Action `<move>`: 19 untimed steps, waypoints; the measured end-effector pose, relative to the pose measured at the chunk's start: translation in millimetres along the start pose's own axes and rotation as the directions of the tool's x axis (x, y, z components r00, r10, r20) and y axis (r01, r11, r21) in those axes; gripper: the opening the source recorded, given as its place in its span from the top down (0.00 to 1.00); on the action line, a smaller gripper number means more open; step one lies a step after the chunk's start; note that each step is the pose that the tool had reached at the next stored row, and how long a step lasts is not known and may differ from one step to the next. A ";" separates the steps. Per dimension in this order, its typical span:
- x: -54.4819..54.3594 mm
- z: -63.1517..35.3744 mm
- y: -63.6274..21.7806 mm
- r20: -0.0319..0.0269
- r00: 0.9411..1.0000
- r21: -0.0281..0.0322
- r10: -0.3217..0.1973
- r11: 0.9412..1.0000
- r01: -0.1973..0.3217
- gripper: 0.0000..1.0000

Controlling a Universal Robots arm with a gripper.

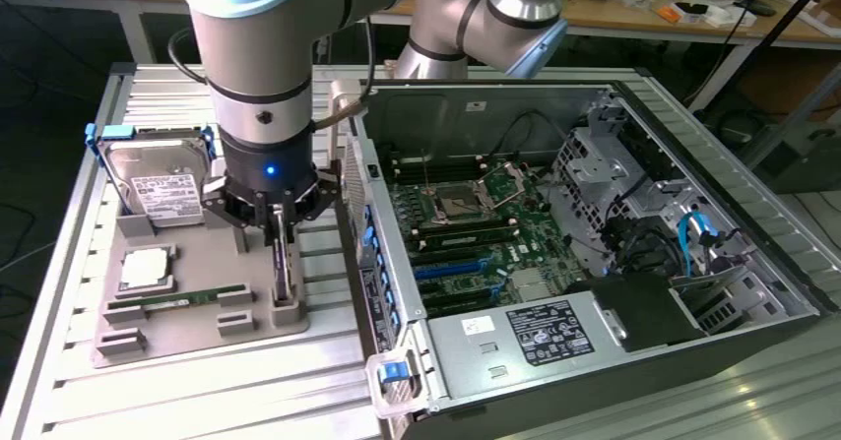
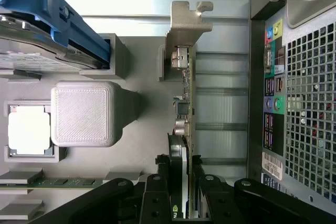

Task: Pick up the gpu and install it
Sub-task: 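Pick up the gpu and move the gpu toward the slot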

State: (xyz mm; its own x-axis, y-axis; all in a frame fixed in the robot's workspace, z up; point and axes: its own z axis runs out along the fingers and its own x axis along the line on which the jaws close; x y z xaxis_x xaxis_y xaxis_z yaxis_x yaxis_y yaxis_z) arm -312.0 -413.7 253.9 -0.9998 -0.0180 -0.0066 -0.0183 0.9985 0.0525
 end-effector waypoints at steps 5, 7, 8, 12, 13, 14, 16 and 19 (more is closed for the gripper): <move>0.0 -11.0 0.6 0.001 1.000 0.000 0.000 1.000 0.000 0.73; -0.1 -14.6 0.8 0.002 1.000 0.000 0.000 1.000 0.000 0.73; -0.1 -17.0 0.9 0.002 1.000 0.000 0.000 1.000 0.000 0.73; -0.1 -26.0 1.4 0.002 1.000 0.000 0.000 1.000 0.000 0.73; -0.1 -28.9 1.5 0.002 1.000 0.000 0.000 1.000 0.000 0.73; -0.2 -31.0 1.6 0.002 1.000 0.000 0.000 1.000 0.000 0.73; -0.2 -36.8 1.9 0.002 1.000 0.000 0.000 1.000 0.000 0.73; -0.2 -43.6 2.3 0.002 1.000 0.000 0.000 1.000 0.000 0.73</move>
State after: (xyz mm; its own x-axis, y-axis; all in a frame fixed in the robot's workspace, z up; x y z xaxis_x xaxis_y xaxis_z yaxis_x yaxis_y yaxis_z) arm -312.1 -413.7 297.5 -0.9998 -0.0179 -0.0087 -0.0183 0.9985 0.0524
